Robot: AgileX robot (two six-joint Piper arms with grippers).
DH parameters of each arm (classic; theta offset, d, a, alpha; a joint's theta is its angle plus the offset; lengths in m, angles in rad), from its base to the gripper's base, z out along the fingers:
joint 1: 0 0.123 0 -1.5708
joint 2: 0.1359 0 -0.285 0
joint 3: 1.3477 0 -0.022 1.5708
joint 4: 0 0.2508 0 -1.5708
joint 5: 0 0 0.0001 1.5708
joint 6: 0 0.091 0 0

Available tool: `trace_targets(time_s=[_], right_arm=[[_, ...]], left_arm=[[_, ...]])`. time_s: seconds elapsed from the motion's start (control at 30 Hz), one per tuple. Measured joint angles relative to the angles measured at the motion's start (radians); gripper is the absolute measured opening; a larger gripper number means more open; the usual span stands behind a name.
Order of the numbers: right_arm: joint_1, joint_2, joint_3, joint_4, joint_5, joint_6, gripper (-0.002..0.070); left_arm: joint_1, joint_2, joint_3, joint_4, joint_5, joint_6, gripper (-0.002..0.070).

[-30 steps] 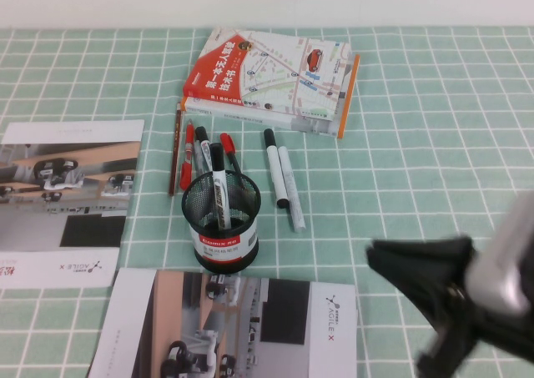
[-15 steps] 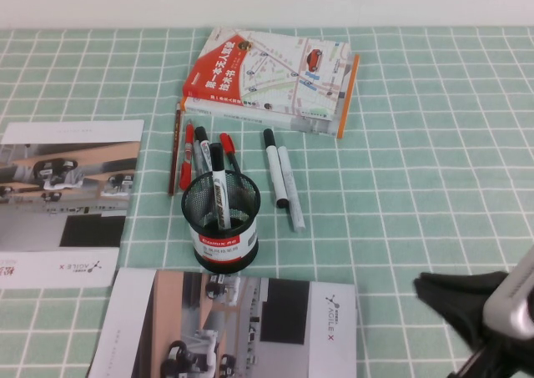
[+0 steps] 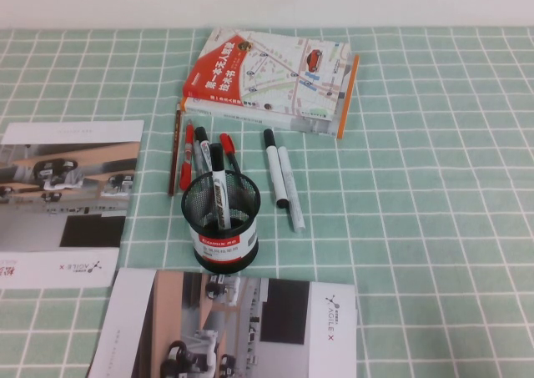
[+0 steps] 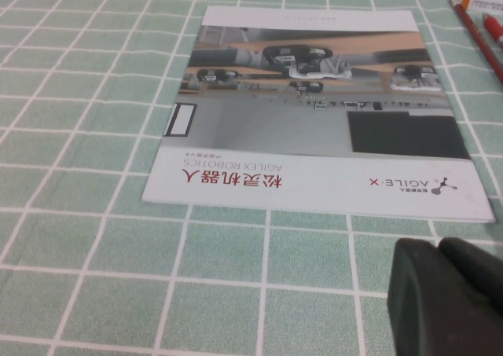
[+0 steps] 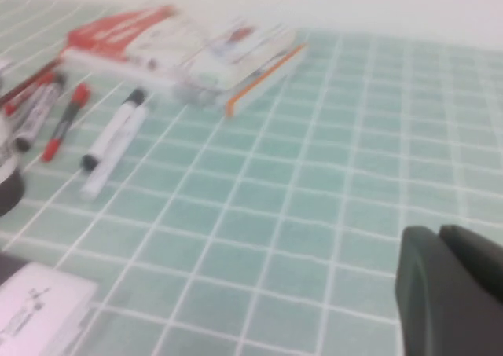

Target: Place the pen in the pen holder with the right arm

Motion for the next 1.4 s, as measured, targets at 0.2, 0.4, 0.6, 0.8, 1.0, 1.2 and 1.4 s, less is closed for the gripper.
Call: trace_targets(time_s=[0.2, 0.4, 0.6, 0.8, 1.0, 1.2, 1.4], right_arm=[[-0.019, -0.213, 0.067, 0.004, 0.063, 0.002, -0.0018], [-0.026, -0.315, 0.070, 0.016, 0.130, 0.000, -0.0019], [-0.026, -0.315, 0.070, 0.020, 0.135, 0.000, -0.0019], [-0.026, -0.315, 0.070, 0.400, 0.201, -0.295, -0.0019], [-0.026, -0.315, 0.072, 0.868, 0.327, -0.842, -0.0019], [-0.026, -0.315, 0.074, 0.911, 0.351, -0.883, -0.0019], [-0.026, -0.315, 0.074, 0.920, 0.352, -0.888, -0.0019]], left_arm=[[0.000, 0.000, 0.000, 0.000, 0.000, 0.000, -0.0004], [0.000, 0.000, 0.000, 0.000, 0.000, 0.000, -0.0004], [0.000, 0.000, 0.000, 0.000, 0.000, 0.000, -0.0004], [0.000, 0.000, 0.000, 0.000, 0.000, 0.000, -0.0004], [0.000, 0.000, 0.000, 0.000, 0.000, 0.000, -0.0004], [0.000, 0.000, 0.000, 0.000, 0.000, 0.000, -0.0004], [0.000, 0.000, 0.000, 0.000, 0.000, 0.000, -0.0004]])
